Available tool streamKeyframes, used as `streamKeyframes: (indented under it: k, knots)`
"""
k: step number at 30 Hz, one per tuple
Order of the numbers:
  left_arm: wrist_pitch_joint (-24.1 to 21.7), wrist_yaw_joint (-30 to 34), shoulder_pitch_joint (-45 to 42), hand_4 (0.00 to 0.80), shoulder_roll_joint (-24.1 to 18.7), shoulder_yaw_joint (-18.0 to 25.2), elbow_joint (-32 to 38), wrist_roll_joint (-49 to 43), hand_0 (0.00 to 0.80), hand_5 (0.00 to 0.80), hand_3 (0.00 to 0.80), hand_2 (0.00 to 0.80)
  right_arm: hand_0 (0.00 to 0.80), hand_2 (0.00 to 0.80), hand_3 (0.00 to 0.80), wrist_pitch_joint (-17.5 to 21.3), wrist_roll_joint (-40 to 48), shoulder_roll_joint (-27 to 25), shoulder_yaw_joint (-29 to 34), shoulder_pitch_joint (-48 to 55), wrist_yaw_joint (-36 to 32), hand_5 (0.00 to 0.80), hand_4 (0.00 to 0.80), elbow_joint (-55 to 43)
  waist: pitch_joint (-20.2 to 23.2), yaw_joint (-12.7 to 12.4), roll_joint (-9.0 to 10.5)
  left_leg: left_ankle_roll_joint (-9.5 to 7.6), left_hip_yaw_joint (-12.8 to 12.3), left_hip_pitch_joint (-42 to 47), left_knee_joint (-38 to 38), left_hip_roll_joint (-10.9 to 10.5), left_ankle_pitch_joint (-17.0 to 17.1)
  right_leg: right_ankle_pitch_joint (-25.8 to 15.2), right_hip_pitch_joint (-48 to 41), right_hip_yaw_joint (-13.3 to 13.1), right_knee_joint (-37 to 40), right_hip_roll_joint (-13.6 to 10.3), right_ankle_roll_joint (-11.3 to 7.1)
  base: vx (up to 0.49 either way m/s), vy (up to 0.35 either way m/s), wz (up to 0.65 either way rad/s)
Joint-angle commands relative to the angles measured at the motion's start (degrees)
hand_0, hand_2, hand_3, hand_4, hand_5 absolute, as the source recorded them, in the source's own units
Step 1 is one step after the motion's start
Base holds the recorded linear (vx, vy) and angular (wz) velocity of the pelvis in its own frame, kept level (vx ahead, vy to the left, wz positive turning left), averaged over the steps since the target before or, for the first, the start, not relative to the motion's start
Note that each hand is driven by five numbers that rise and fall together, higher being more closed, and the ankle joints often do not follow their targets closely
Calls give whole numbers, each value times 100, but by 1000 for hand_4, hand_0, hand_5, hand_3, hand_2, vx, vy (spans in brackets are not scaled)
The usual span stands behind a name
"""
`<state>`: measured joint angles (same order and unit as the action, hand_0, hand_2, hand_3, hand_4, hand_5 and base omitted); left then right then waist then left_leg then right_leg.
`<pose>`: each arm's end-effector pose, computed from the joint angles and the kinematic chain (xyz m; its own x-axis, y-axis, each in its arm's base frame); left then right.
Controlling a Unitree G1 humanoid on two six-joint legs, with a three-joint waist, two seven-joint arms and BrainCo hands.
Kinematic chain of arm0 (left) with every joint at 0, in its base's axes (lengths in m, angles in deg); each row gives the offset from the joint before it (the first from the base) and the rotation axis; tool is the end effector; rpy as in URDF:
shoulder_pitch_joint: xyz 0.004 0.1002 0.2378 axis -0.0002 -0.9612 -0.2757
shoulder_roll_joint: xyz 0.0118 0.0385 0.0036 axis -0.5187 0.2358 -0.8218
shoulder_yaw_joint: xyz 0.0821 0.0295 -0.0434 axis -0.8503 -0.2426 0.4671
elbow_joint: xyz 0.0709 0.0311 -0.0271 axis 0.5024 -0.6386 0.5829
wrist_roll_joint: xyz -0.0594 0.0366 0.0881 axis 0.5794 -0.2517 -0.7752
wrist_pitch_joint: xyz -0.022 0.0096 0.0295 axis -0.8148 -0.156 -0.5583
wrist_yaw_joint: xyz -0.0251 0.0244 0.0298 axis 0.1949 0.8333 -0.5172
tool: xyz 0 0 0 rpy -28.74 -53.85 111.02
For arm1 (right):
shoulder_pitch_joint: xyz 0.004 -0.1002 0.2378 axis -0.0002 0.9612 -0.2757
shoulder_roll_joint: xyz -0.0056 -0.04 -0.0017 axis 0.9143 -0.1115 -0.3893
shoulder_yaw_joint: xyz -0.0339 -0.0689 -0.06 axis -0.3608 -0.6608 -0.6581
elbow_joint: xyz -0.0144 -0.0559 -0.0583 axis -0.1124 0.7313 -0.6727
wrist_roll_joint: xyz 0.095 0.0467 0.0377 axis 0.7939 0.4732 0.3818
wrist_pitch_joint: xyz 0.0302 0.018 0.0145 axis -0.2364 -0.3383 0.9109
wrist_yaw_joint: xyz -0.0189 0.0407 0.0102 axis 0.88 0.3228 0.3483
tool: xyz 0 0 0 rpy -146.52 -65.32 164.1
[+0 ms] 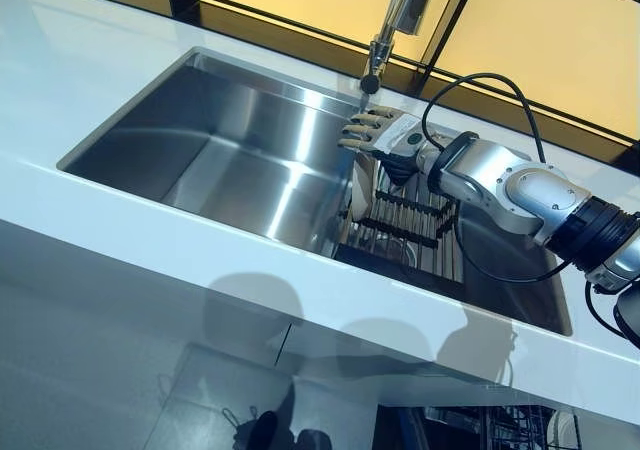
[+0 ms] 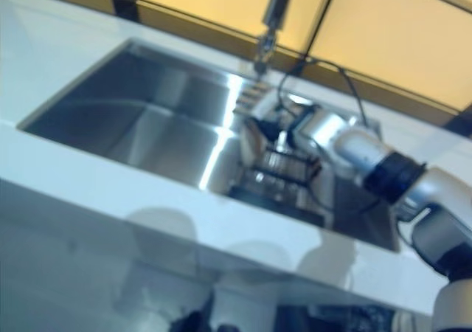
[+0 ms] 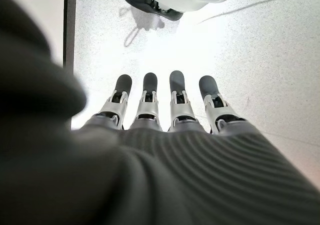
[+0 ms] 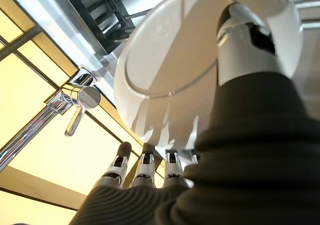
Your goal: Take plates into dishwasher
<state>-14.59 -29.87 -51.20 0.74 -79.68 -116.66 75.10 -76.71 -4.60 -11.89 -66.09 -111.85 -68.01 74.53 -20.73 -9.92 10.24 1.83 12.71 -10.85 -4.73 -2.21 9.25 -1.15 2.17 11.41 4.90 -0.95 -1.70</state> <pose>0.1389 0.2491 -0.0927 0.4694 0.3356 -0.8167 -0.1532 0.9419 0.2989 0.3155 -0.1302 0.3350 0.8012 0.5740 0.1693 0.4928 -0.4724 -0.7307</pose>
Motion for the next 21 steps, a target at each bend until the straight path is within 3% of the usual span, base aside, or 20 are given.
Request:
streamKeyframes:
  k: [1,14,15,16,17,21]
  knots:
    - [-7,10,-73,0,42,-55,2,303,0,0,0,0,0,0,0,-2,-234,-63,-214,-364,27,0,0,42,-68,-165,206,72,-359,220,-27,124,-334,-518,236,-14,-21,-466,-495,0,0,0]
    - [-32,-17,-80,0,96,-99,196,599,0,0,0,0,0,0,0,99,-899,124,-379,-498,-257,0,0,105,-246,-264,154,76,-311,104,-27,112,-275,-546,326,51,-20,-475,-478,-1,2,1]
    - [-56,-27,-70,0,109,-110,202,655,0,0,0,0,405,405,405,136,-1089,147,-397,-520,-342,405,405,126,-278,-270,145,82,-313,80,-27,115,-264,-554,344,67,-16,-485,-482,0,0,0]
    - [-60,-32,-77,0,111,-109,229,664,0,0,0,0,631,631,631,181,-1180,145,-417,-516,-328,631,631,171,-295,-281,139,84,-304,68,-27,113,-263,-549,350,76,-15,-490,-480,0,0,0]
    - [-74,-27,-79,0,110,-110,224,680,0,0,0,0,800,800,800,198,-1207,151,-430,-525,-345,800,800,192,-300,-286,137,83,-298,63,-27,112,-259,-549,353,81,-14,-490,-478,0,0,0]
    - [-94,-36,-89,0,101,-80,254,726,0,0,0,0,800,800,800,243,-1416,148,-480,-539,-583,800,800,221,-326,-294,135,82,-288,37,-27,106,-245,-557,374,102,-13,-494,-476,-1,-1,1]
